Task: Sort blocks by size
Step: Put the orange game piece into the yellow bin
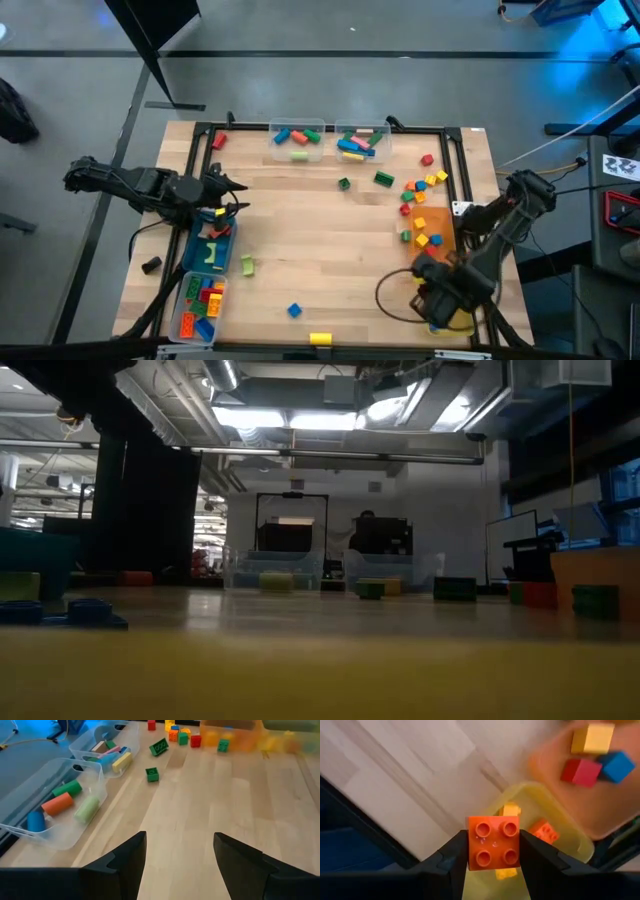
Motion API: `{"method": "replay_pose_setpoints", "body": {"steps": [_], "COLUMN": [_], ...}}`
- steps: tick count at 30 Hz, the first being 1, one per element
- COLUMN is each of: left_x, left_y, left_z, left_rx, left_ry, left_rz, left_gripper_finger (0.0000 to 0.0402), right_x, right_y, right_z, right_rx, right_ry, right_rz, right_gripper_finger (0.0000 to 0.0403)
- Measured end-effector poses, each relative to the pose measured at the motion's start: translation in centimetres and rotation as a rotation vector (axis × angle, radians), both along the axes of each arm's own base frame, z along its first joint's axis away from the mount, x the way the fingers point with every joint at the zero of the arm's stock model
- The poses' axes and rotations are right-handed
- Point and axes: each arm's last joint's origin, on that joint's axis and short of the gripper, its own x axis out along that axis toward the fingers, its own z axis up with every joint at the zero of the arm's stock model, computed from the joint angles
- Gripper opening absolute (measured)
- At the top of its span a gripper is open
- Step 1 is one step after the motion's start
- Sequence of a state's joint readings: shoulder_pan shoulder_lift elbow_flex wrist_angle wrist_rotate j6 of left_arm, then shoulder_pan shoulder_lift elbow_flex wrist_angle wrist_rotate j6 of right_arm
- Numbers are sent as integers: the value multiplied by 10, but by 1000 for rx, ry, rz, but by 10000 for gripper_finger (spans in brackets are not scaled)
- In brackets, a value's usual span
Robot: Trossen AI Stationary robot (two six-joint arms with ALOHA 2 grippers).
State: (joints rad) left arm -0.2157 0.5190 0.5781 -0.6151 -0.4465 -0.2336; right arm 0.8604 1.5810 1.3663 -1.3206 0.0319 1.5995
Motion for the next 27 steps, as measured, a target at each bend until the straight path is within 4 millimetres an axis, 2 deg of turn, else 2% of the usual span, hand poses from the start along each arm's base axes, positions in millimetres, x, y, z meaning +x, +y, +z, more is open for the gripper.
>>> {"method": "replay_pose_setpoints", "body": {"steps": [8, 15, 22, 27], "left_x": [4, 7, 8, 8], "left_y": [-1, -2, -2, -2], "left_z": [-2, -4, -5, -5], "left_rx": [2, 6, 8, 8], "left_ry": [21, 39, 48, 49], "left_rz": [1, 1, 1, 1], "left_gripper_finger": [216, 216, 216, 216], "right_x": [-21, -25, -30, -31], "right_y": [19, 15, 11, 12], "right_z": [0, 0, 0, 0], "right_rx": [33, 32, 5, 22], "right_ry": [18, 98, 181, 208], "right_rz": [20, 13, -81, -90], "right_gripper_finger": [156, 156, 157, 185]}}
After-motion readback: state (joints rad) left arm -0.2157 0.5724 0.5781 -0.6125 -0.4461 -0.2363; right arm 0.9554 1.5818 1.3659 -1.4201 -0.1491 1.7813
